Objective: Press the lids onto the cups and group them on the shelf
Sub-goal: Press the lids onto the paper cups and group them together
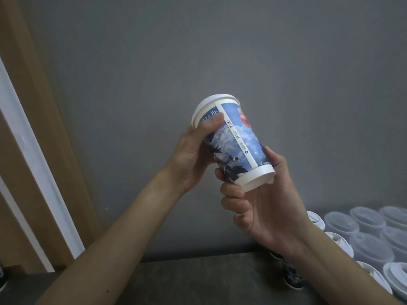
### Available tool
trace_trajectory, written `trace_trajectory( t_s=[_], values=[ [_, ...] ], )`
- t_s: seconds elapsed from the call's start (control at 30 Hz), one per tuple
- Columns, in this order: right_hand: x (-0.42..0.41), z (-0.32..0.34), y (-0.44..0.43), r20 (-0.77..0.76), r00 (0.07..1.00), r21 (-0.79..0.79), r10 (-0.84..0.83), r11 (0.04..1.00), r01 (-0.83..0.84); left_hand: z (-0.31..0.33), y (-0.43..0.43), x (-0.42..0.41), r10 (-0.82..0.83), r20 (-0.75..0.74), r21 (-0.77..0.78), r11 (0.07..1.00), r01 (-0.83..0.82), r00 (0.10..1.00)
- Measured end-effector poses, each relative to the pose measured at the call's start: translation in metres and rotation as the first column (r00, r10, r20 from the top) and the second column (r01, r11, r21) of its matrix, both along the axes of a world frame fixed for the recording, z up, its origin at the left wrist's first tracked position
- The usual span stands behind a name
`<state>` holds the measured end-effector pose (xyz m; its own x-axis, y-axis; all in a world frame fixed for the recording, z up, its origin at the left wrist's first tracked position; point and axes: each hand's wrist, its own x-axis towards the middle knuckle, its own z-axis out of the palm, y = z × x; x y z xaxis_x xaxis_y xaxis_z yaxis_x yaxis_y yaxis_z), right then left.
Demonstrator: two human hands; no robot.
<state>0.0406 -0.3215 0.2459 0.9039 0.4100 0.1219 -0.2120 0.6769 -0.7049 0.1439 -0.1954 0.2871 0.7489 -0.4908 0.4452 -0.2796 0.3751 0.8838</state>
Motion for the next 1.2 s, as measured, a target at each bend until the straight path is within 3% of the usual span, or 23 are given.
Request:
trace_trajectory(
  t_s=[0.2,0.3,0.43,0.57,0.9,1.0,1.1,1.13,1.2],
  values=[
    [0.004,-0.009,-0.002,-0.002,0.998,0.061,0.065,0.996,-0.064,0.001,-0.005,-0.002,0.084,-0.065,0.045,0.996,-0.081,0.994],
    [0.003,-0.006,0.001,-0.047,0.997,-0.016,-0.060,0.998,0.060,0.002,-0.004,0.000,0.136,-0.071,0.058,0.990,-0.132,0.988],
    [0.004,-0.003,0.001,0.011,0.970,-0.186,-0.244,0.952,0.242,-0.001,0.000,0.010,0.250,-0.080,0.101,0.965,-0.241,0.965],
    [-0.002,0.004,0.002,-0.101,0.992,-0.025,-0.072,0.997,0.070,-0.004,0.001,0.008,0.048,-0.169,0.149,0.989,-0.022,0.984],
    [0.000,0.019,0.008,-0.053,0.998,-0.074,-0.026,0.997,0.022,-0.014,-0.006,0.005,-0.072,-0.326,0.074,0.992,0.101,0.943],
    [0.004,0.016,0.008,-0.043,0.993,-0.187,-0.113,0.977,0.104,-0.015,-0.006,0.010,0.122,-0.300,0.148,0.986,-0.081,0.946],
    [0.009,0.000,0.011,-0.037,0.970,-0.311,-0.241,0.925,0.218,-0.018,0.001,0.025,0.439,-0.055,0.173,0.889,-0.424,0.897],
    [0.009,-0.005,0.012,-0.043,0.969,-0.321,-0.244,0.922,0.218,-0.019,0.003,0.027,0.457,-0.003,0.151,0.880,-0.451,0.889],
    [0.008,-0.012,0.015,-0.065,0.982,-0.248,-0.177,0.956,0.156,-0.018,0.006,0.026,0.331,-0.086,0.134,0.938,-0.318,0.940]
  ],
)
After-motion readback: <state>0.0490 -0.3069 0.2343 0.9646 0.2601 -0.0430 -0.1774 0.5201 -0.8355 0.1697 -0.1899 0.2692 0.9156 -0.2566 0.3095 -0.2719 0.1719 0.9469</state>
